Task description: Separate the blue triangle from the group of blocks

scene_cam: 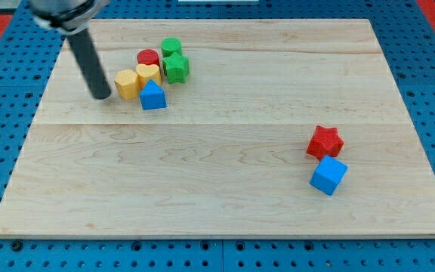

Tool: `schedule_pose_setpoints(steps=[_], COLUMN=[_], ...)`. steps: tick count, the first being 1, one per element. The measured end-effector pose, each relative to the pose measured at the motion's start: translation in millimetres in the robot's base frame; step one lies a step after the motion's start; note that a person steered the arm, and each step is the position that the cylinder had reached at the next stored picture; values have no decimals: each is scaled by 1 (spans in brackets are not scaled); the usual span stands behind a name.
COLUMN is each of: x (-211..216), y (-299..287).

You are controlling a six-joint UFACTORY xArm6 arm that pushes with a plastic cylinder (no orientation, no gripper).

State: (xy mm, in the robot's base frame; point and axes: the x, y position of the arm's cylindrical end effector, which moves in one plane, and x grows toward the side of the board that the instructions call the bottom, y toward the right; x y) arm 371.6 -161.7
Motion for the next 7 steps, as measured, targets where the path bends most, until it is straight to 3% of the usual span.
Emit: schedule_pose_setpoints(steps=[1, 3, 4, 6, 7], x=[7, 64, 71, 85, 84], y=[84, 141, 103, 171, 114])
